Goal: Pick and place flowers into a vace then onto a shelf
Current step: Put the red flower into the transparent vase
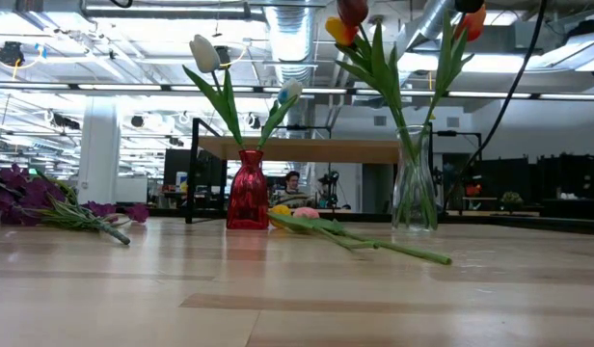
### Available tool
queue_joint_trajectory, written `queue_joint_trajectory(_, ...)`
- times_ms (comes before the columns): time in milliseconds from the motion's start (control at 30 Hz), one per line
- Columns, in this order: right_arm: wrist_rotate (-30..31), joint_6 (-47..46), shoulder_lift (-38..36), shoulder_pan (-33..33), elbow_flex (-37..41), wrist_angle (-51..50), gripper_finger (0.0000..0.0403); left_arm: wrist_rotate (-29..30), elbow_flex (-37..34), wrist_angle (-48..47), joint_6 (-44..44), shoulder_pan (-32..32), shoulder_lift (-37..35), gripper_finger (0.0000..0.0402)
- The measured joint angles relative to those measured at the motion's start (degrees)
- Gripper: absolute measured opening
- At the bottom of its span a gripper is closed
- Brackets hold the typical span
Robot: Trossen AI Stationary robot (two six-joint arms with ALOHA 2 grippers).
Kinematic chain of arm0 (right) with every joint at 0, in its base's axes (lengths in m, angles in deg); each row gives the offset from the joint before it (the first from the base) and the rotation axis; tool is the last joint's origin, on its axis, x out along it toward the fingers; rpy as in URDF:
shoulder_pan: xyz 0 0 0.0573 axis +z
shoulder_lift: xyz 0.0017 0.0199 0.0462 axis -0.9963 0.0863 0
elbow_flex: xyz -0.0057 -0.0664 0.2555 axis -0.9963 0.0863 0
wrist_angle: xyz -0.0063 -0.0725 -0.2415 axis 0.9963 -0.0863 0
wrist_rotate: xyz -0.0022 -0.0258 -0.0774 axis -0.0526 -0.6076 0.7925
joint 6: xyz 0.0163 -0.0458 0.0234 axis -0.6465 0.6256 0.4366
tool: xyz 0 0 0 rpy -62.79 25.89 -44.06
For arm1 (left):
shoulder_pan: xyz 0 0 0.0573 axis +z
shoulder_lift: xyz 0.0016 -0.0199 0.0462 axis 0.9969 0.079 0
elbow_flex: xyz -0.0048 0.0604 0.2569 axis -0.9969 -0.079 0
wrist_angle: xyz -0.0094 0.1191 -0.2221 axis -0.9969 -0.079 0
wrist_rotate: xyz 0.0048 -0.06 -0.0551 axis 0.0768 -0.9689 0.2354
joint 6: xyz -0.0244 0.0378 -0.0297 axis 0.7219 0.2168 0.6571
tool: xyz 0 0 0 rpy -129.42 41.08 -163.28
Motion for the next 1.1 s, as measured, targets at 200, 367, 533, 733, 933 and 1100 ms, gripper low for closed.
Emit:
queue_joint_trajectory(200,0.00,0.00,0.00,0.00,0.00,-0.02,0.0000,-2.19,0.00,-0.07,-2.24,0.02,0.01,0.0108)
queue_joint_trajectory(367,-0.02,-0.50,0.00,0.00,0.00,-0.65,0.0000,-4.24,0.00,-0.10,-4.80,0.02,-0.01,0.0015)
queue_joint_trajectory(533,-0.11,-2.44,0.00,0.01,0.00,-2.63,0.0001,-4.12,-0.04,-1.03,-5.69,0.02,0.05,0.0003)
queue_joint_trajectory(733,0.04,-3.46,0.00,0.05,0.02,-5.41,0.0042,-4.14,-0.04,-1.36,-6.06,0.02,-0.06,0.0001)
queue_joint_trajectory(933,-0.17,-6.51,0.00,3.20,0.04,-8.94,0.0130,-3.89,-0.04,-2.77,-5.51,0.00,-0.04,0.0000)
queue_joint_trajectory(1100,1.59,-11.50,0.02,7.64,0.04,-13.52,0.0175,0.07,-0.02,-7.35,-5.42,0.00,0.00,0.0000)
